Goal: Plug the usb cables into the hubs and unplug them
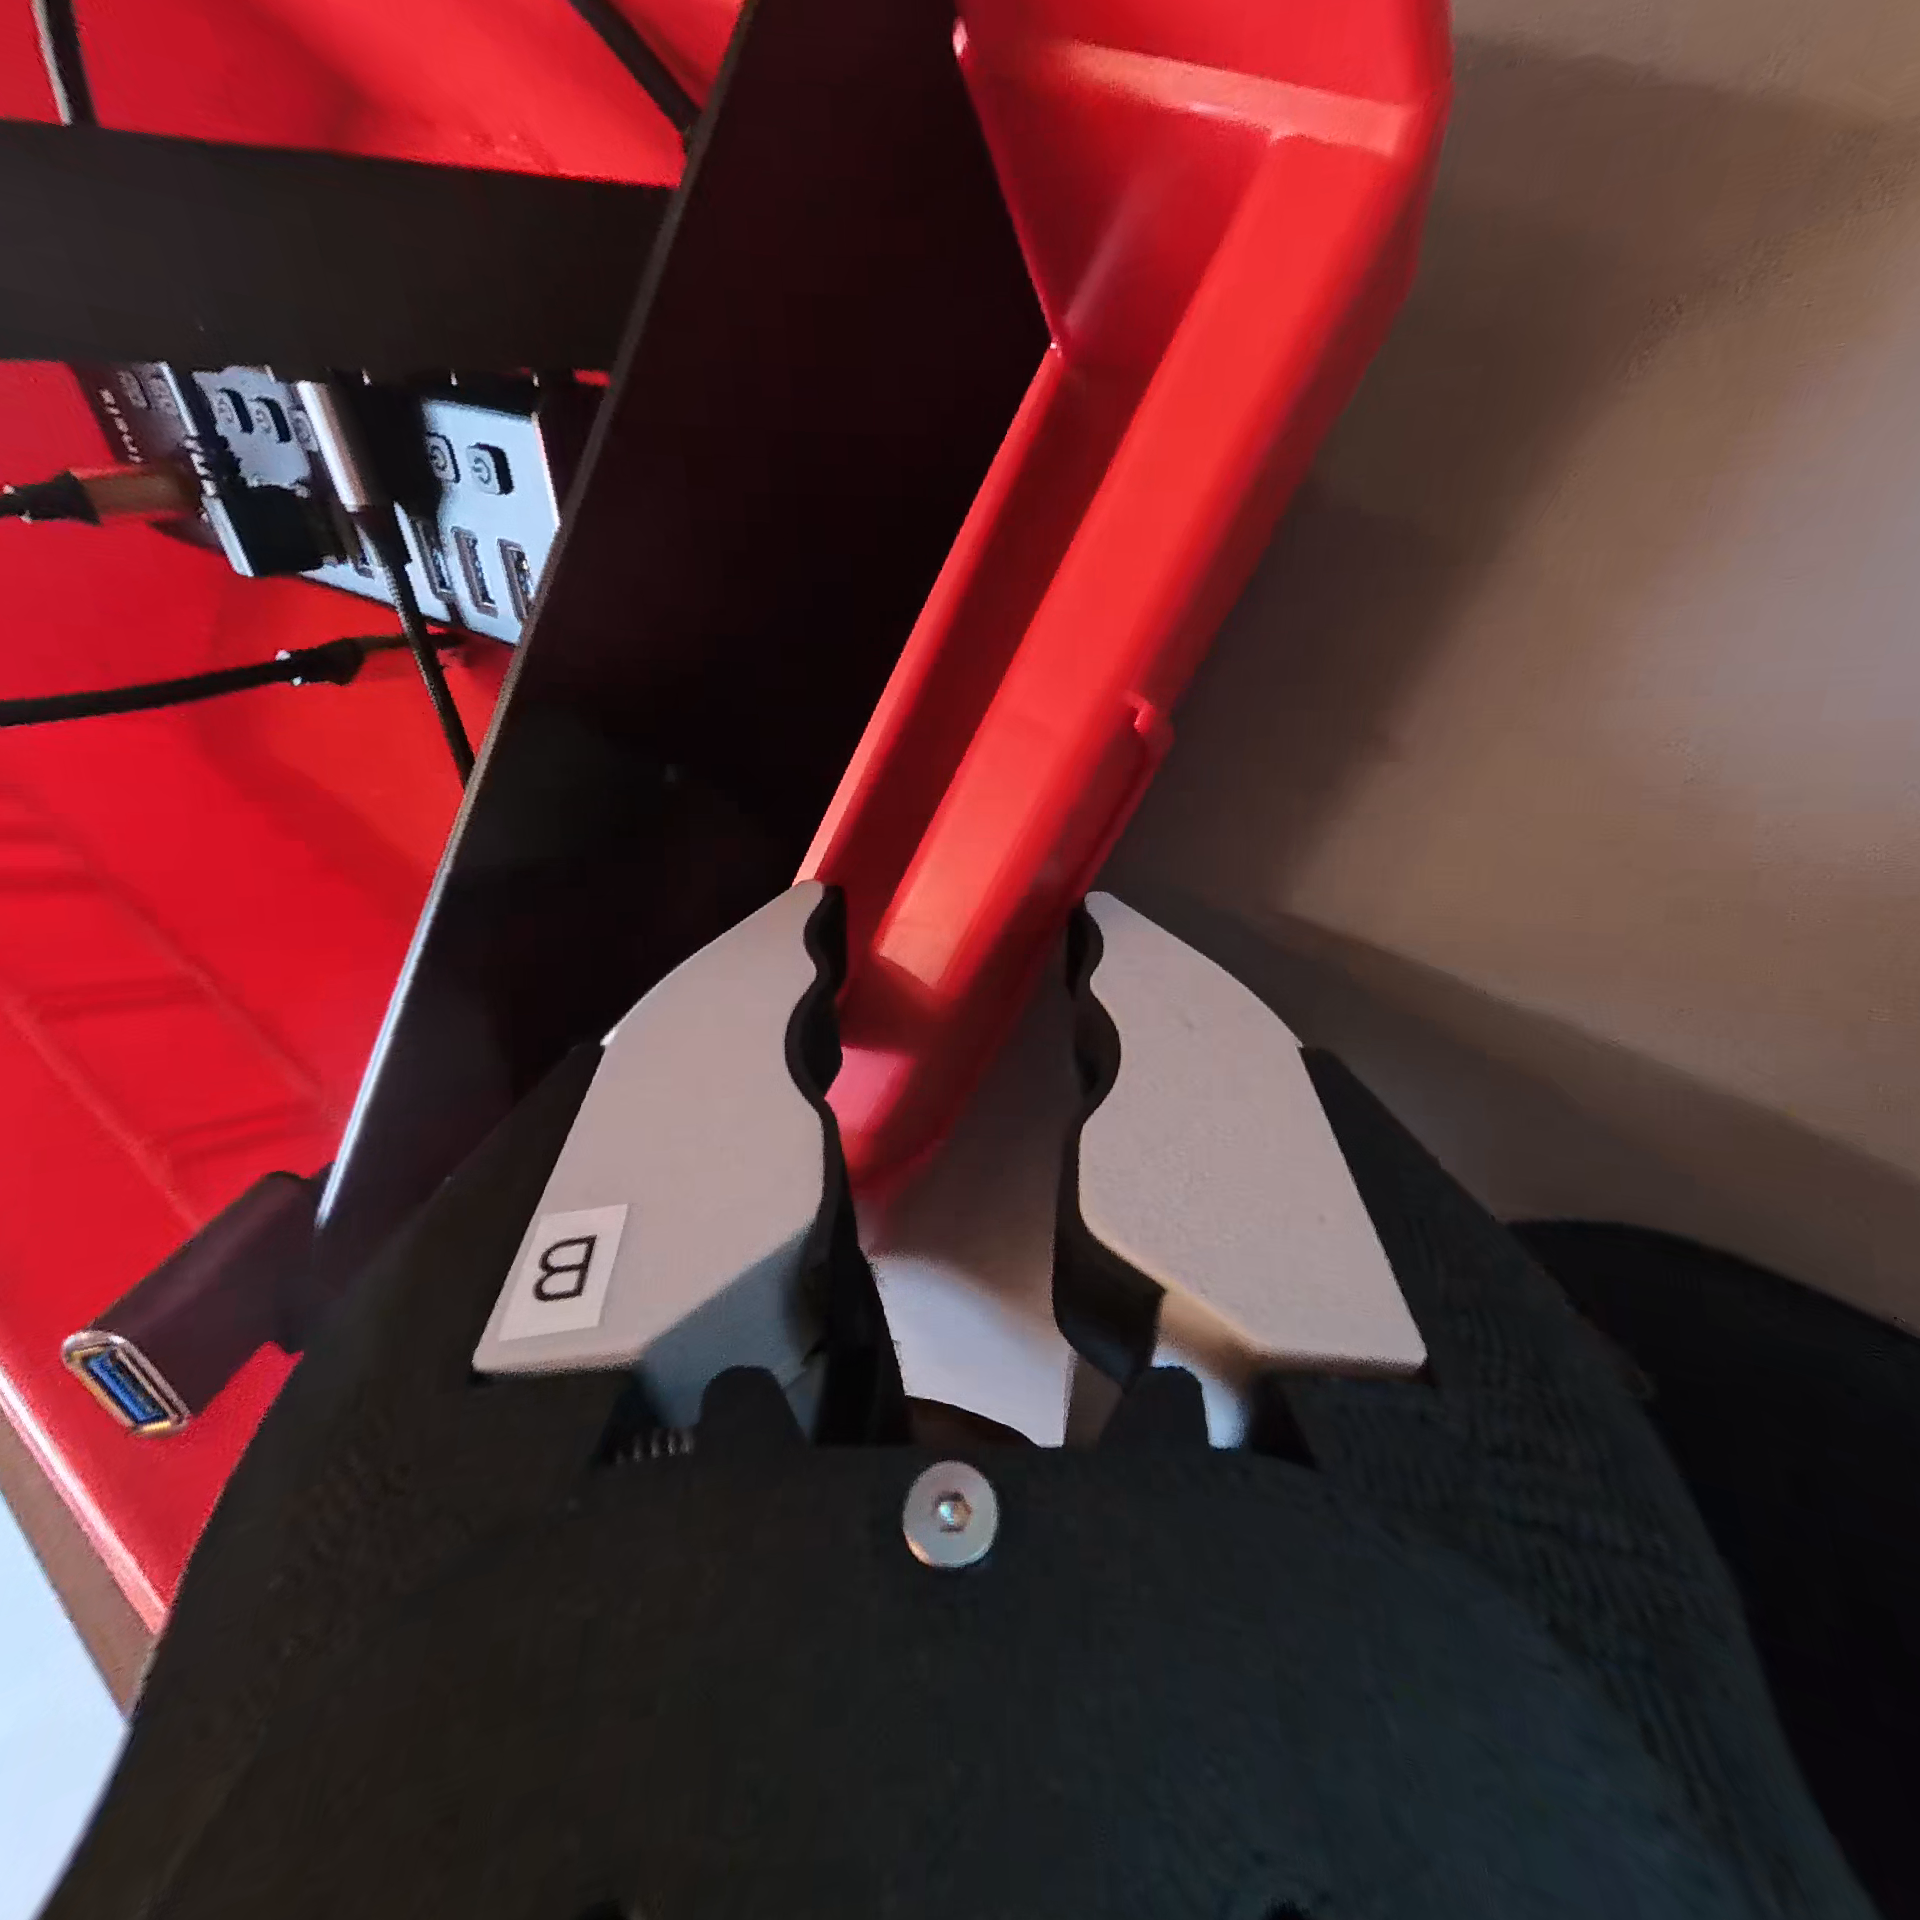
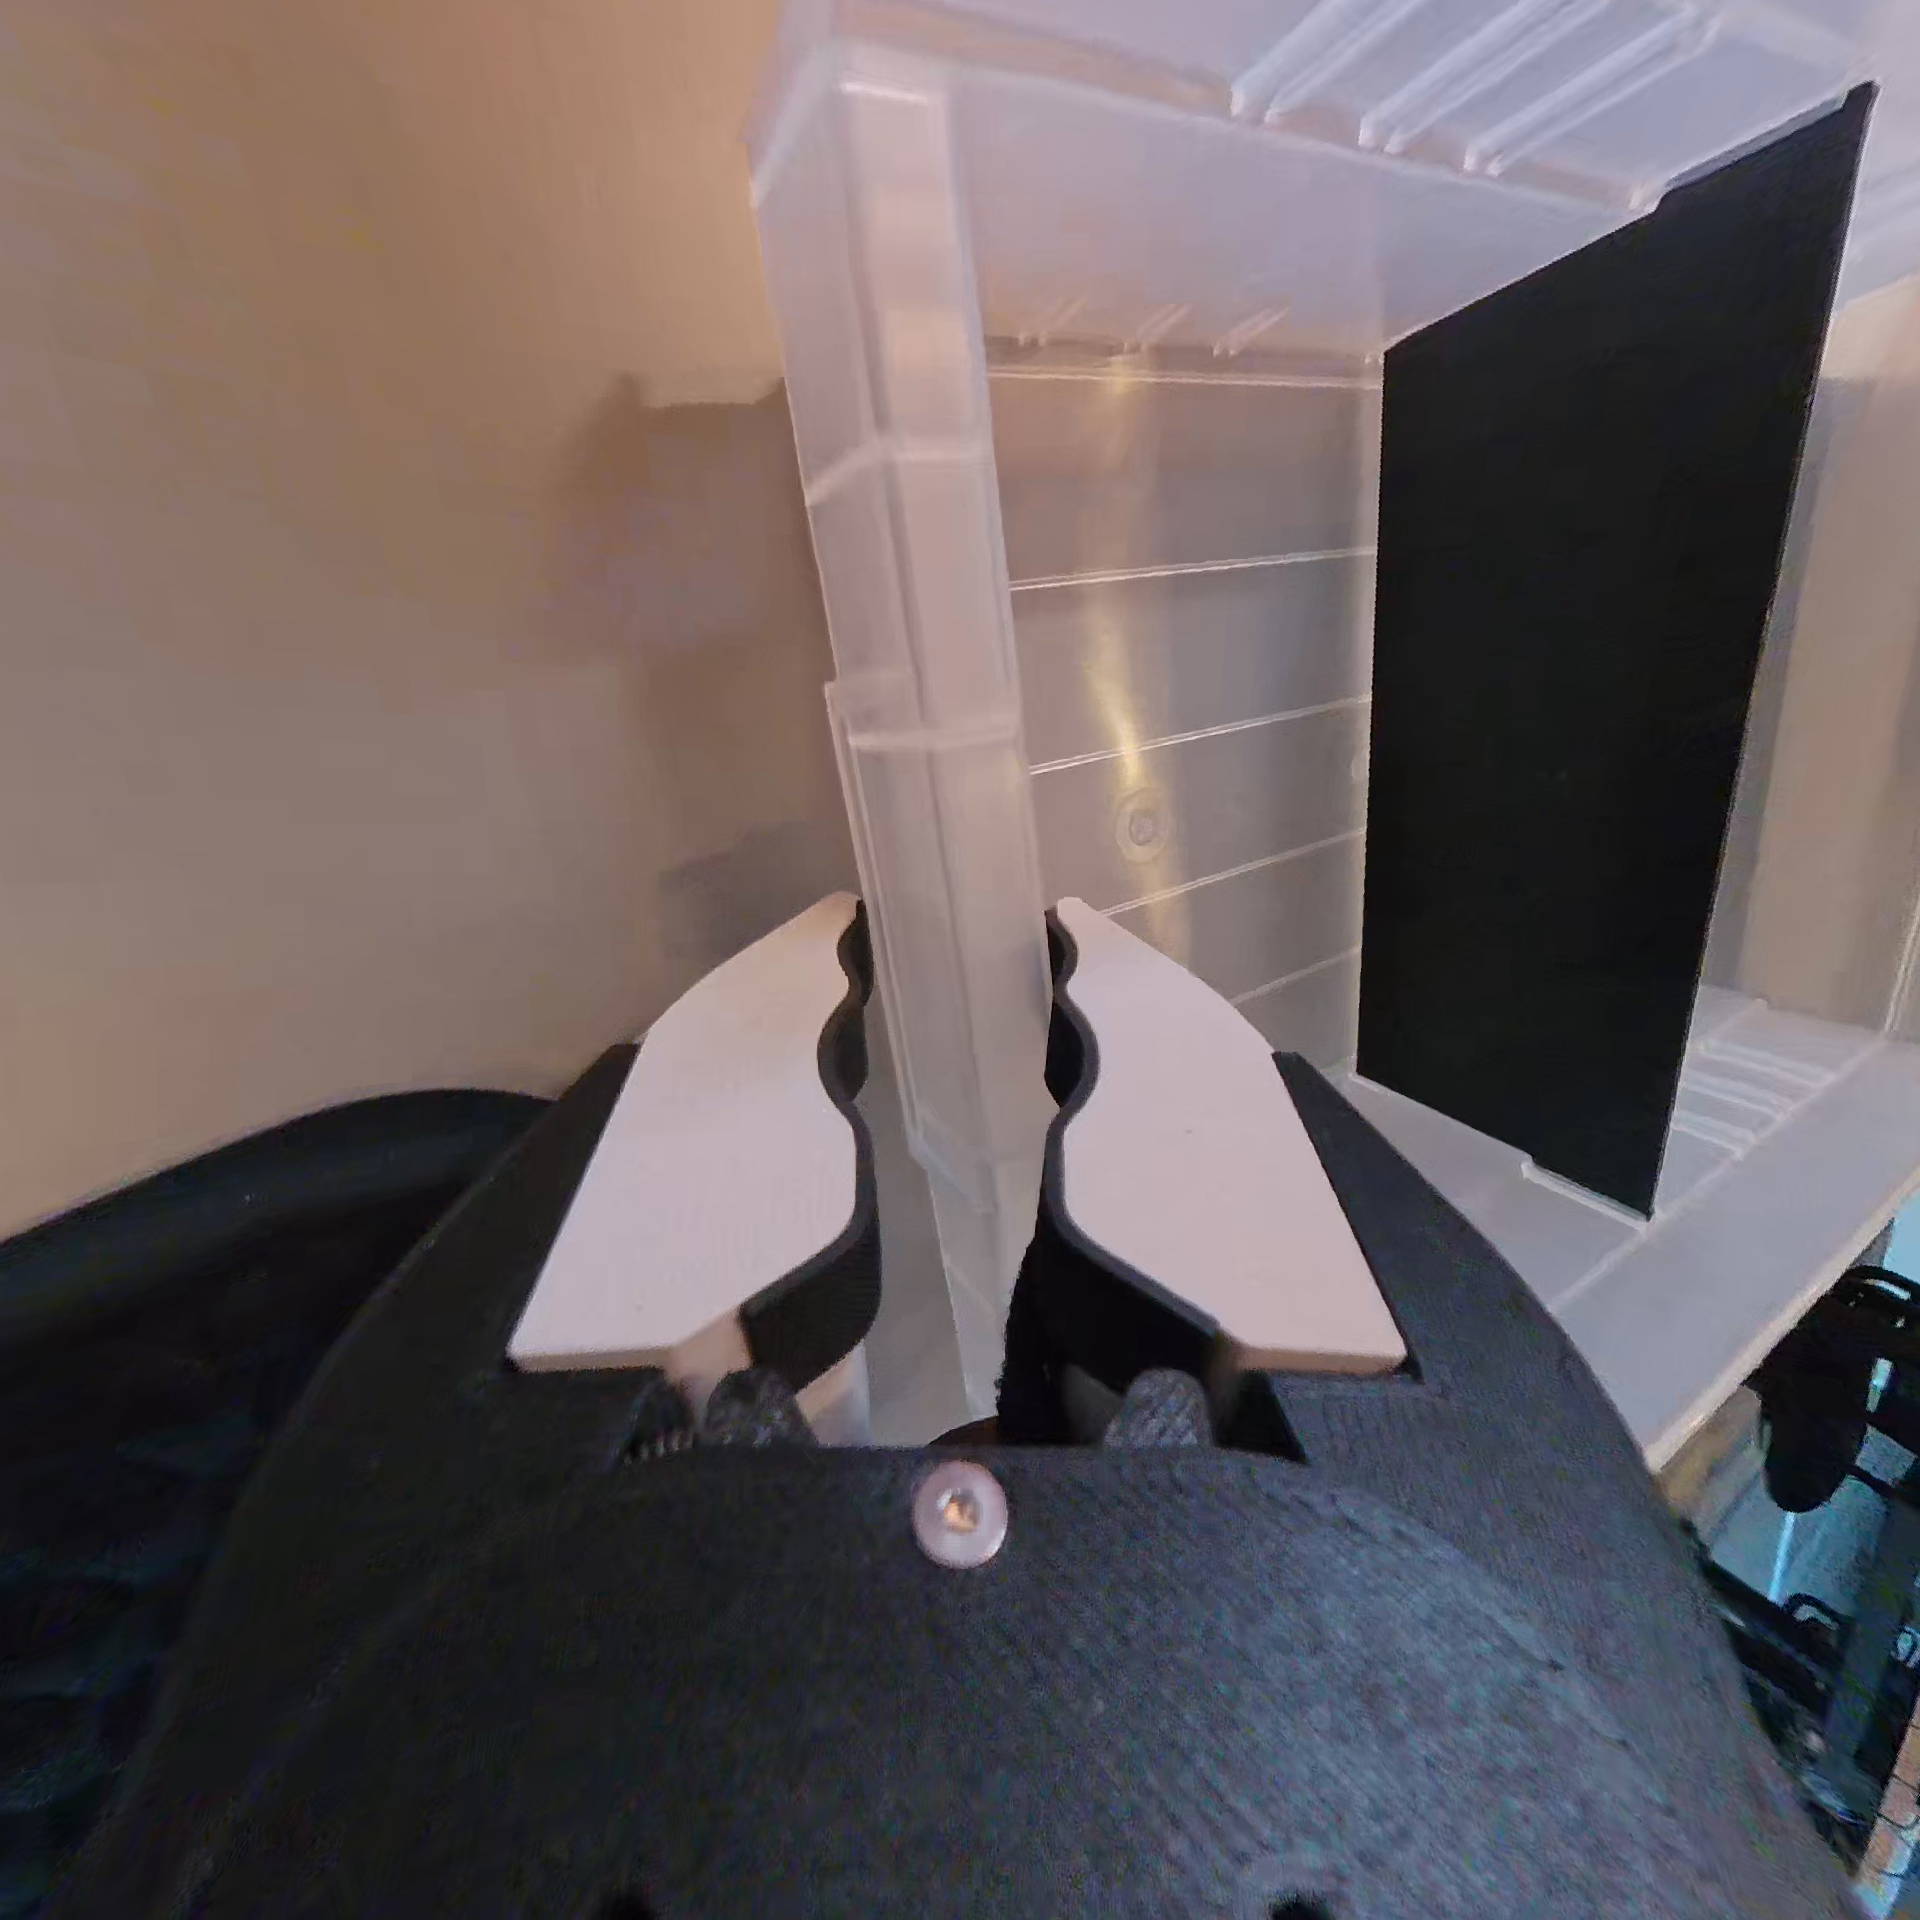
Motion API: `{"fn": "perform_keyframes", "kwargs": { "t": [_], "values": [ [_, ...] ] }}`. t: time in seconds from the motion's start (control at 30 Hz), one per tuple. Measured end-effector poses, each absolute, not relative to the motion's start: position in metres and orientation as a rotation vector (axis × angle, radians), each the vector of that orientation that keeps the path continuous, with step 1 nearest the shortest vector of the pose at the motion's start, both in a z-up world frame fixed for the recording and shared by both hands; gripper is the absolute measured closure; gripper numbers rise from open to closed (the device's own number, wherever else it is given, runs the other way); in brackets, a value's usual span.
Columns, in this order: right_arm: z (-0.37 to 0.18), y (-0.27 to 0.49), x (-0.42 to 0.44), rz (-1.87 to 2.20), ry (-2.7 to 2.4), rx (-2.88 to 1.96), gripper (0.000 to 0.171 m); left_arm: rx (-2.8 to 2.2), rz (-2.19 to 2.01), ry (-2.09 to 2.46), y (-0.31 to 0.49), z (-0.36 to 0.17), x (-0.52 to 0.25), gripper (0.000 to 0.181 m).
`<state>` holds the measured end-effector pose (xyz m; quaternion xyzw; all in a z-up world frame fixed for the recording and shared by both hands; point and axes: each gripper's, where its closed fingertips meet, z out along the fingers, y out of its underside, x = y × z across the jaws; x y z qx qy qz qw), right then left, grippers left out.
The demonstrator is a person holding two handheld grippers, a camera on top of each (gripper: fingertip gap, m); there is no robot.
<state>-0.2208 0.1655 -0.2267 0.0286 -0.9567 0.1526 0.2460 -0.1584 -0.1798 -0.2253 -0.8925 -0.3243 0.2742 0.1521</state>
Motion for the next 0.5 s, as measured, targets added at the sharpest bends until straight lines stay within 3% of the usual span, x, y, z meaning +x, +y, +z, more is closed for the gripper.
{"fn": "perform_keyframes", "kwargs": {
  "t": [0.5],
  "values": [
    [-0.227,0.225,-0.227,0.396,-2.617,0.021,0.138,-2.511,0.871,-1.101,-0.235,-0.224,-0.107,0.139]
  ]
}}
